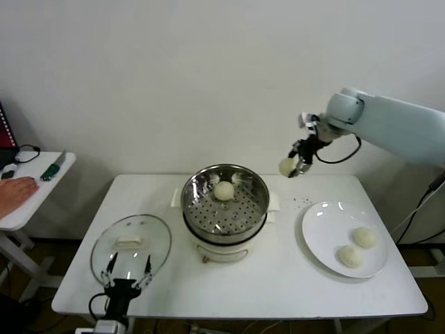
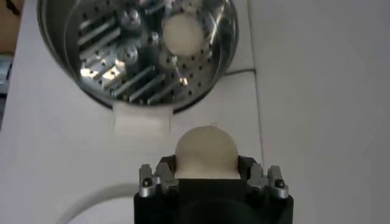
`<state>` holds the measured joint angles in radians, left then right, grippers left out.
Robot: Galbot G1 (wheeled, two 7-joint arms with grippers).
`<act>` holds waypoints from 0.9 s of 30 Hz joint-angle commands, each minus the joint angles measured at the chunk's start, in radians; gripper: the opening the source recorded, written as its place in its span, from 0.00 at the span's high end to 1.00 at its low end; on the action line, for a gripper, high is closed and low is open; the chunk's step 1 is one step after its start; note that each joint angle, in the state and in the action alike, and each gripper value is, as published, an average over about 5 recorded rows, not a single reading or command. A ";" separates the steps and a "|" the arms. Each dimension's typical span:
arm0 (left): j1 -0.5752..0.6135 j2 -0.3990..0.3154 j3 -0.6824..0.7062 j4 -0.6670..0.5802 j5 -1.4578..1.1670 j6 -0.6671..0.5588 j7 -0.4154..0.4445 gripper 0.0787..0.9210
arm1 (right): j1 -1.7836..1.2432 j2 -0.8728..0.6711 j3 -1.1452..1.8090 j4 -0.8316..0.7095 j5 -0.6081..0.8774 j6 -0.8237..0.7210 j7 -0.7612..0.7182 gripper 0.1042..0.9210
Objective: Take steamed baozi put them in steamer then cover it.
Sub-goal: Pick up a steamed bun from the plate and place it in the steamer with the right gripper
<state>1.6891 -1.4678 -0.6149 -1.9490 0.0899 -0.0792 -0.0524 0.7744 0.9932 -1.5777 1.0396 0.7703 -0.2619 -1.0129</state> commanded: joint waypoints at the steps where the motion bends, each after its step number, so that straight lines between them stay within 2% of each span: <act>1: 0.009 0.024 0.030 -0.005 0.023 -0.005 -0.001 0.12 | 0.142 0.191 -0.113 0.037 0.229 -0.058 0.062 0.33; 14: -0.018 0.040 0.033 0.001 0.025 -0.008 0.000 0.12 | 0.004 0.427 -0.126 0.001 0.272 -0.098 0.136 0.32; 27: -0.023 0.054 0.025 0.010 -0.021 -0.012 0.004 0.12 | -0.131 0.516 -0.117 -0.042 0.251 -0.113 0.174 0.32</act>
<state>1.6698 -1.4202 -0.5908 -1.9442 0.0875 -0.0886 -0.0491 0.7116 1.4223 -1.6850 1.0118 1.0081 -0.3622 -0.8607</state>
